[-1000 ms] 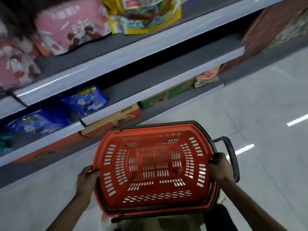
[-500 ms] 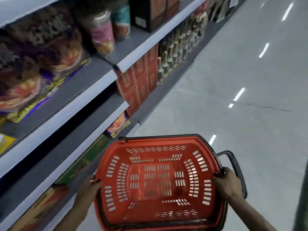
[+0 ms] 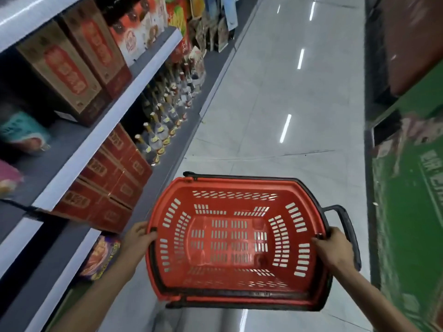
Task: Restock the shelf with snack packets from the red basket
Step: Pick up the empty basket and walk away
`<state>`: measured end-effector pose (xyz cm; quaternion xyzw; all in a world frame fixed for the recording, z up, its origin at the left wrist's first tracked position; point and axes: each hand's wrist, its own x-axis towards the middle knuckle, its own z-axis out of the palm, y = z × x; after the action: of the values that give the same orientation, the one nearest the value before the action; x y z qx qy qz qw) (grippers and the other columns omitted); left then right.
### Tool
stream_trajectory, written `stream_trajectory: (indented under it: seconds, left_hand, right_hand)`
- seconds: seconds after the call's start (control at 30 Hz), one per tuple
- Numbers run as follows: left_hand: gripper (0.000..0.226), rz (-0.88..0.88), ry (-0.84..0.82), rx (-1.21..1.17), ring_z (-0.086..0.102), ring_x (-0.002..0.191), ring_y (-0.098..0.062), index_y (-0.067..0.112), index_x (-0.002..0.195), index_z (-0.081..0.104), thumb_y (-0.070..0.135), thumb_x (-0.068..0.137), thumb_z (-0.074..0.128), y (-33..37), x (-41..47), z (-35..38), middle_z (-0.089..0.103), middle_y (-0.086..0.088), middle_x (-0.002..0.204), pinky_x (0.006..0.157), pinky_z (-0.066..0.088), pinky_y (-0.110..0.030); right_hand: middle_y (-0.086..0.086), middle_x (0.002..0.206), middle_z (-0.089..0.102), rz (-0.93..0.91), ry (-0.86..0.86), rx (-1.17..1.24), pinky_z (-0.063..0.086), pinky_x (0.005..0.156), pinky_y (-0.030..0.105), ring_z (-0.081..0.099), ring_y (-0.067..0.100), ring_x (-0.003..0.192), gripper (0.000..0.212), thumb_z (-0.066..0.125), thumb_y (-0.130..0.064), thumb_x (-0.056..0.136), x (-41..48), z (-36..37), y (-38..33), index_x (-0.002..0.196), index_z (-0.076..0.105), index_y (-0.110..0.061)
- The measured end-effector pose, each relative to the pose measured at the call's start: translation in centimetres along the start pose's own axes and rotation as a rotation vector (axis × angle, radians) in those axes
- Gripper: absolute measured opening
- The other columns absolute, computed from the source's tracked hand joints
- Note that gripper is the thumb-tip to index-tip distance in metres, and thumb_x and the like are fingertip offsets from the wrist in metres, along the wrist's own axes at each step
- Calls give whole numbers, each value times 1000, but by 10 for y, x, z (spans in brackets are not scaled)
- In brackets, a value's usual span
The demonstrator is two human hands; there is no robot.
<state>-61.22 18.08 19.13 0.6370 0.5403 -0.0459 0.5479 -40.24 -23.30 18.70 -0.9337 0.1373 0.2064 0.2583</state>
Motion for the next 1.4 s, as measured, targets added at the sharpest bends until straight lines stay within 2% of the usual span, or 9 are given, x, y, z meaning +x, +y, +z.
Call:
stream_trajectory:
  seconds: [0.17, 0.3, 0.47, 0.57, 0.63, 0.77, 1.1, 1.23, 1.4]
  left_hand:
    - [33, 79, -47, 51, 72, 84, -19, 12, 114, 67, -2, 85, 75, 78, 76, 40, 75, -5, 96, 81, 59, -38]
    - [28, 126, -91, 97, 69, 74, -14, 14, 107, 66, -3, 86, 74, 142, 126, 72, 73, -1, 87, 63, 52, -26]
    - [25, 184, -125, 149, 64, 69, -9, 20, 92, 63, -3, 88, 73, 213, 179, 114, 67, 4, 79, 63, 53, -26]
    - [29, 217, -152, 177, 62, 67, -8, 24, 85, 59, -2, 89, 72, 243, 201, 134, 66, 4, 78, 58, 48, -21]
    - [24, 219, -173, 197, 65, 68, -10, 20, 89, 63, -2, 89, 72, 261, 222, 148, 68, 4, 79, 62, 54, -25]
    - [28, 233, -205, 240, 64, 68, -9, 15, 108, 63, -4, 89, 73, 285, 263, 184, 66, 5, 81, 50, 48, -15]
    - [26, 137, -216, 348, 69, 80, -21, 18, 88, 63, -6, 89, 74, 306, 371, 299, 69, -8, 92, 81, 59, -41]
    - [23, 142, -204, 377, 71, 90, -24, 14, 108, 64, 2, 91, 75, 314, 412, 345, 71, -7, 98, 85, 60, -42]
    - [20, 136, -203, 413, 71, 97, -31, 13, 110, 63, 4, 94, 72, 318, 452, 394, 70, -10, 103, 90, 61, -49]
  right_hand:
    - [11, 89, 73, 53, 60, 31, 49, 70, 36, 66, 30, 74, 28, 75, -22, 82, 58, -18, -31, 106, 66, -11]
    - [11, 91, 73, 127, 111, 40, 57, 76, 40, 69, 33, 77, 31, 77, -23, 78, 100, -23, -55, 104, 64, -12]
    - [12, 91, 69, 182, 149, 55, 48, 73, 36, 62, 31, 77, 33, 77, -19, 79, 155, -33, -85, 107, 63, -9]
    - [12, 92, 69, 193, 158, 78, 53, 77, 39, 64, 32, 79, 34, 78, -18, 79, 184, -34, -97, 108, 64, -8]
    - [12, 93, 69, 203, 162, 96, 54, 79, 39, 65, 32, 81, 35, 78, -17, 79, 210, -34, -104, 111, 65, -8]
    - [16, 102, 72, 229, 172, 123, 57, 86, 43, 64, 31, 83, 39, 79, -15, 80, 266, -27, -110, 116, 66, -6]
    - [16, 104, 71, 201, 100, 178, 52, 83, 38, 63, 30, 86, 39, 76, -15, 83, 434, 8, -106, 119, 65, -6]
    - [12, 105, 69, 201, 58, 203, 53, 85, 38, 62, 30, 88, 44, 77, -14, 82, 494, 23, -103, 124, 63, -6]
    - [13, 117, 71, 216, 58, 229, 57, 95, 47, 69, 34, 99, 53, 79, -20, 85, 548, 46, -91, 132, 59, -10]
